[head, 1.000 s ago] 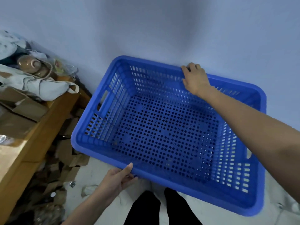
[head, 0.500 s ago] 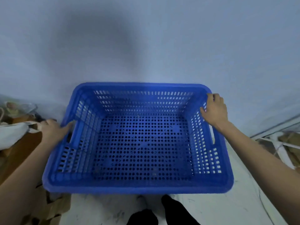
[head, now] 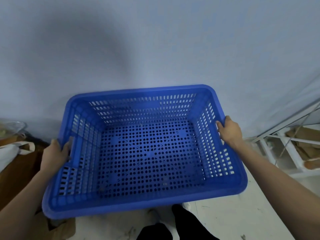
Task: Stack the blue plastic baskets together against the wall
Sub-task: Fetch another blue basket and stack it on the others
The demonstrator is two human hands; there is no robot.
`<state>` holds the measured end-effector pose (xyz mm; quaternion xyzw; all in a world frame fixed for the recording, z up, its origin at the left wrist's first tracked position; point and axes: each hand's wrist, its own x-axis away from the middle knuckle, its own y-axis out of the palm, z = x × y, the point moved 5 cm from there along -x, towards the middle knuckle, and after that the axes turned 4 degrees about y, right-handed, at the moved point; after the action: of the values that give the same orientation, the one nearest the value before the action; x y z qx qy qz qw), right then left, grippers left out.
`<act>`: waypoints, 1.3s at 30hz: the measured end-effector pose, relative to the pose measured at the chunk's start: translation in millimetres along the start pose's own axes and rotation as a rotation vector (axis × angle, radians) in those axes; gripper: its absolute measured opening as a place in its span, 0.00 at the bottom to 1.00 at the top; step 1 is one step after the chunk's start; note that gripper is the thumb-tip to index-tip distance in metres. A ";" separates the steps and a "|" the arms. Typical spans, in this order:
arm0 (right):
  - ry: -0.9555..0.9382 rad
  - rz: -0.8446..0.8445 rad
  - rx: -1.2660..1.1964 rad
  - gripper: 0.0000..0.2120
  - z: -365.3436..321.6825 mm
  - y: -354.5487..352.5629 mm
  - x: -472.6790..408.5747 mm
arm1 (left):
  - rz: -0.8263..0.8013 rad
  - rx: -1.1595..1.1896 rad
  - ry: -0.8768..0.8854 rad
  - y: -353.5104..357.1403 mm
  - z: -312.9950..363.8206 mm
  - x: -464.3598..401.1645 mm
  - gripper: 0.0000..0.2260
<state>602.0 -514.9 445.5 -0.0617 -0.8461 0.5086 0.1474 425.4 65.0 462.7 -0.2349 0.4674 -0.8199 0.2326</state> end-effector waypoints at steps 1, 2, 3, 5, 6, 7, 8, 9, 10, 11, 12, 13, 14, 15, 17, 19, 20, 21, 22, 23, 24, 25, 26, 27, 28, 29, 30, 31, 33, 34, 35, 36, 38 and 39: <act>0.000 -0.005 0.003 0.15 -2.0 -0.4 1.8 | 0.015 0.001 0.010 0.1 -1.0 -1.2 0.11; 0.001 -0.010 0.003 0.14 -2.5 -0.5 2.5 | 0.021 0.006 0.010 -0.2 -1.5 -1.1 0.11; -0.001 -0.014 -0.001 0.13 -1.2 -0.4 2.8 | 0.027 0.010 0.011 0.2 -2.0 -1.6 0.11; -0.009 -0.032 -0.008 0.13 3.6 -0.6 4.5 | 0.029 -0.003 0.018 2.0 -2.4 -1.8 0.11; -0.014 -0.041 -0.010 0.13 6.8 -0.2 5.6 | 0.027 -0.019 0.020 2.6 -2.3 -2.2 0.11; -0.020 -0.044 -0.013 0.13 9.4 0.3 5.8 | 0.026 -0.034 0.023 3.6 -3.1 -3.3 0.11; -0.022 -0.045 -0.013 0.13 10.3 0.1 5.8 | 0.027 -0.041 0.017 3.9 -3.6 -4.3 0.12; -0.020 -0.046 -0.011 0.13 9.8 -0.1 5.5 | 0.029 -0.038 0.015 4.7 -5.1 -5.0 0.12; -0.023 -0.039 -0.004 0.13 8.3 -0.4 4.8 | 0.032 -0.037 0.006 5.2 -6.4 -5.9 0.12; -0.028 -0.027 0.005 0.12 6.7 -0.9 3.5 | 0.040 -0.043 0.011 6.3 -8.0 -7.5 0.12; -0.035 -0.015 0.018 0.12 5.5 -0.8 2.1 | 0.053 -0.057 0.017 6.9 -8.9 -8.3 0.12; -0.042 -0.006 0.034 0.12 3.7 -1.0 1.3 | 0.067 -0.073 0.024 7.6 -10.3 -9.4 0.12; -0.048 0.001 0.047 0.12 2.0 -1.4 0.4 | 0.073 -0.089 0.023 7.3 -10.8 -8.8 0.12; -0.055 0.007 0.053 0.12 0.9 -1.9 0.0 | 0.079 -0.101 0.025 7.9 -12.0 -8.8 0.12; -0.061 0.012 0.056 0.12 -0.1 -2.5 -1.1 | 0.091 -0.113 0.049 8.5 -11.9 -8.1 0.12; -0.056 0.013 0.057 0.12 -0.2 -2.8 -1.2 | 0.089 -0.110 0.052 7.8 -8.3 -6.4 0.12; -0.052 0.014 0.056 0.12 -0.3 -2.9 -1.4 | 0.084 -0.109 0.045 6.7 -7.0 -5.8 0.12; -0.052 0.010 0.055 0.12 -0.6 -3.1 -1.5 | 0.080 -0.104 0.044 7.5 -9.8 -8.3 0.12; -0.051 0.000 0.055 0.12 -1.1 -3.0 -1.5 | 0.068 -0.108 0.023 6.4 -9.9 -8.2 0.12; -0.049 -0.012 0.054 0.12 -1.4 -3.4 -0.5 | 0.041 -0.107 0.007 7.3 -14.7 -10.8 0.13; -0.049 -0.022 0.052 0.12 -1.3 -4.1 -0.4 | 0.021 -0.107 -0.001 7.3 -19.0 -13.3 0.13; -0.054 -0.029 0.054 0.12 -1.1 -4.6 -1.2 | 0.021 -0.097 0.014 6.6 -20.4 -15.2 0.13; -0.059 -0.031 0.061 0.12 -1.1 -5.3 -3.1 | 0.023 -0.098 0.024 3.7 -20.2 -17.6 0.13; -0.064 -0.031 0.072 0.12 -2.6 -6.1 -6.2 | 0.031 -0.095 0.036 3.5 -24.5 -25.0 0.13; -0.064 -0.027 0.082 0.12 -4.2 -6.7 -9.7 | 0.038 -0.112 0.028 3.8 -32.7 -34.1 0.14; -0.059 -0.024 0.085 0.13 -5.7 -7.9 -12.8 | 0.038 -0.131 0.035 6.8 -46.5 -47.4 0.15; -0.057 -0.021 0.081 0.14 -6.4 -8.1 -14.9 | 0.012 -0.115 0.021 16.0 -78.1 -70.3 0.18; -0.063 -0.014 0.079 0.14 -5.6 -7.1 -16.4 | 0.007 -0.091 0.036 26.1 -105.4 -90.9 0.21; -0.076 0.005 0.084 0.14 -2.3 -2.5 -14.7 | 0.031 -0.092 0.063 33.9 -122.6 -97.4 0.24; -0.078 0.016 0.083 0.13 -0.2 -1.1 -11.4 | 0.044 -0.082 0.059 34.5 -122.3 -90.3 0.23; -0.077 0.021 0.078 0.12 2.3 0.2 -7.2 | 0.062 -0.095 0.050 28.6 -102.5 -71.4 0.21; -0.077 0.026 0.074 0.13 3.9 0.9 -3.7 | 0.081 -0.124 0.039 22.8 -84.5 -54.6 0.20; -0.066 0.025 0.061 0.15 3.5 0.2 -1.4 | 0.110 -0.143 0.050 13.2 -48.6 -27.7 0.19; -0.058 0.012 0.047 0.15 2.5 -0.6 -0.6 | 0.098 -0.151 0.056 12.2 -41.1 -21.6 0.18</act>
<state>601.8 -517.5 444.8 -0.0488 -0.8374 0.5307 0.1213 419.5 99.4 429.7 -0.2057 0.5450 -0.7763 0.2411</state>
